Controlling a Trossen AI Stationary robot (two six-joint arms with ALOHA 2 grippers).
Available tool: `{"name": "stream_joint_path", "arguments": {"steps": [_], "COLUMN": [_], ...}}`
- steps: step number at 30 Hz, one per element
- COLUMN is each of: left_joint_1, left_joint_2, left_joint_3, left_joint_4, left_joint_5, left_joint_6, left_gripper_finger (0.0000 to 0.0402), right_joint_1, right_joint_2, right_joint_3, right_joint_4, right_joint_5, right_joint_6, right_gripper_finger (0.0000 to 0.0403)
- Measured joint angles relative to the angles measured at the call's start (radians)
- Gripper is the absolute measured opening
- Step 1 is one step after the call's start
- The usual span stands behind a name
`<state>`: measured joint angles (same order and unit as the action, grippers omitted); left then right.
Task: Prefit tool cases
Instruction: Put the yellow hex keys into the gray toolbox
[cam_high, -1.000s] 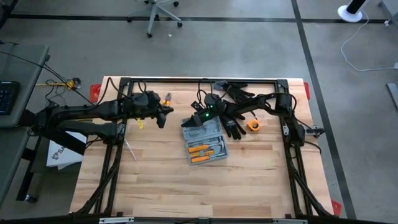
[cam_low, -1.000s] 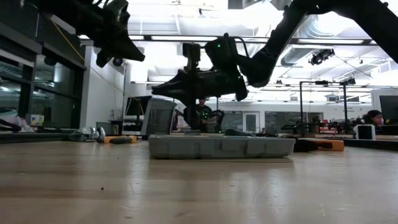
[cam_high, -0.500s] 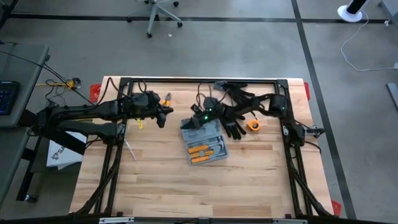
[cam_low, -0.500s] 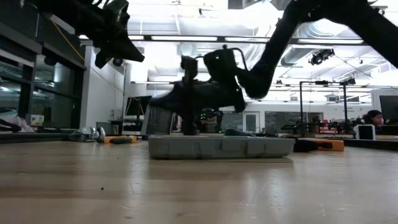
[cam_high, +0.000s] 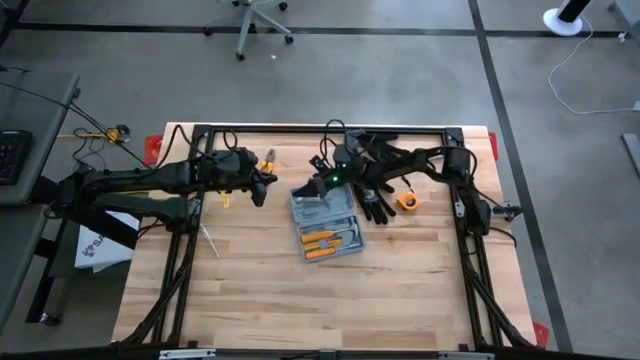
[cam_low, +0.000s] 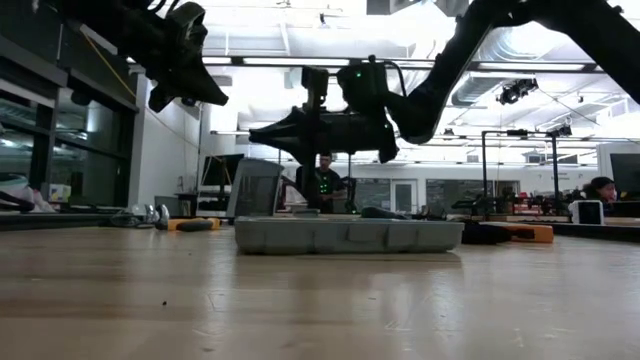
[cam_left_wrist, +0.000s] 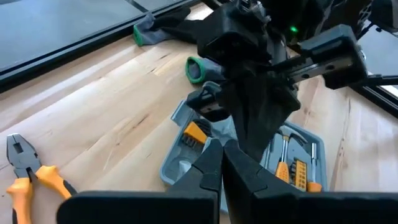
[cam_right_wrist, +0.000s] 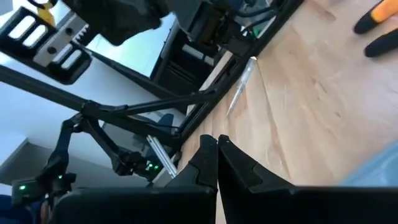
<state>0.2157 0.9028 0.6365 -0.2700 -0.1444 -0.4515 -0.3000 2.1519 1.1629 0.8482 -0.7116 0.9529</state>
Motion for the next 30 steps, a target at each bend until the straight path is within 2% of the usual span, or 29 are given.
{"name": "stream_joint_path", "arguments": {"steps": [7,12,16,20,30], "left_joint_1": [0.0,0.0,0.0,0.0,0.0], "left_joint_2": [0.0,0.0,0.001,0.006,0.011], "left_joint_3": [0.0,0.0,0.0,-0.001,-0.001], "left_joint_4": [0.0,0.0,-0.001,-0.003,-0.005], "left_joint_5": [0.0,0.0,-0.001,-0.005,-0.012], "left_joint_6": [-0.001,-0.002,-0.009,-0.008,-0.009], "left_gripper_finger": [0.0,0.0,0.0,0.0,0.0], "right_joint_1": [0.014,0.009,0.011,0.018,0.01], "right_joint_2": [-0.002,-0.001,0.086,0.15,0.028], "right_joint_3": [0.006,0.052,0.081,0.078,0.065], "right_joint_4": [0.057,-0.069,-0.103,-0.022,-0.069], "right_joint_5": [0.002,0.032,0.047,-0.033,-0.043], "right_joint_6": [0.012,-0.094,-0.116,-0.044,-0.077], "right_gripper_finger": [0.0,0.0,0.0,0.0,0.0]}}
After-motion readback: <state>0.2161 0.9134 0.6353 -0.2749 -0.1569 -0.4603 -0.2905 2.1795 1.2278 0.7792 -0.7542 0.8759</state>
